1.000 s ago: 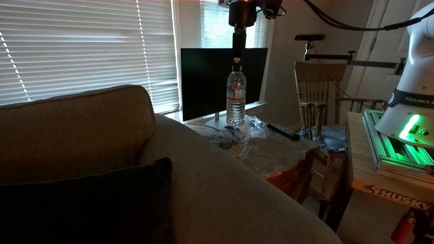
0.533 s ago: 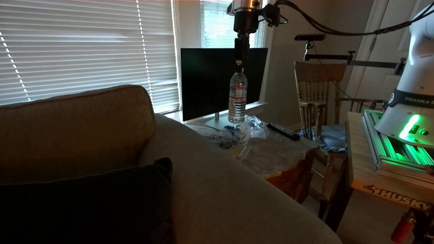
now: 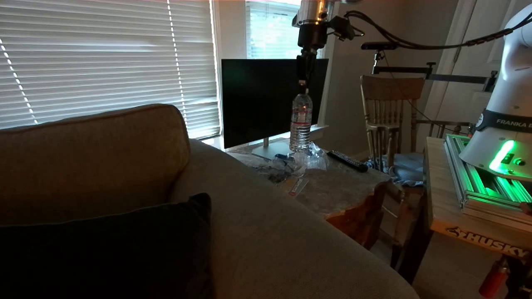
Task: Put the bottle on the tv stand
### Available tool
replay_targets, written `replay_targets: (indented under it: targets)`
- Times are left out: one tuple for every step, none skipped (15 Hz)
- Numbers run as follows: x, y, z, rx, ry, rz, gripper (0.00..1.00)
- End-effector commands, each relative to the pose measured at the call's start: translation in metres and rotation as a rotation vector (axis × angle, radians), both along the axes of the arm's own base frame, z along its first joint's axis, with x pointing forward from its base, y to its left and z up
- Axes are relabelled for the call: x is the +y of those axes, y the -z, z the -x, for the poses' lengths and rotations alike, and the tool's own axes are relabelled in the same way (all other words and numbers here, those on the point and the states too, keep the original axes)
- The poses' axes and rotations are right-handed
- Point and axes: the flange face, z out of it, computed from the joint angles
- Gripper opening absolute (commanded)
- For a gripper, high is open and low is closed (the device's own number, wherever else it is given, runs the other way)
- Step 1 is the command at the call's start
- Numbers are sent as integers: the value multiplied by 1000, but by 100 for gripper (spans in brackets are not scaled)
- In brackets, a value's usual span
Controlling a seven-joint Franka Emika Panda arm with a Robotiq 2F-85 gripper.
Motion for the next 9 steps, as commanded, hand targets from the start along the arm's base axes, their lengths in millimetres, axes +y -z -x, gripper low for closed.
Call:
replay_targets:
  targets:
    - [-15, 1, 15, -67, 83, 7, 8]
    - [-9, 5, 4, -28, 55, -1, 31]
    - [-13, 8, 6, -34, 62, -1, 31]
    - [-15, 10, 8, -35, 65, -1, 31]
    - [-15, 11, 9, -34, 66, 0, 31]
    - [-15, 11, 9, -34, 66, 0, 31]
    - [-15, 11, 9, -35, 66, 0, 31]
    - [-15, 11, 8, -35, 66, -1, 8]
    - [-14, 11, 6, -46, 76, -5, 8]
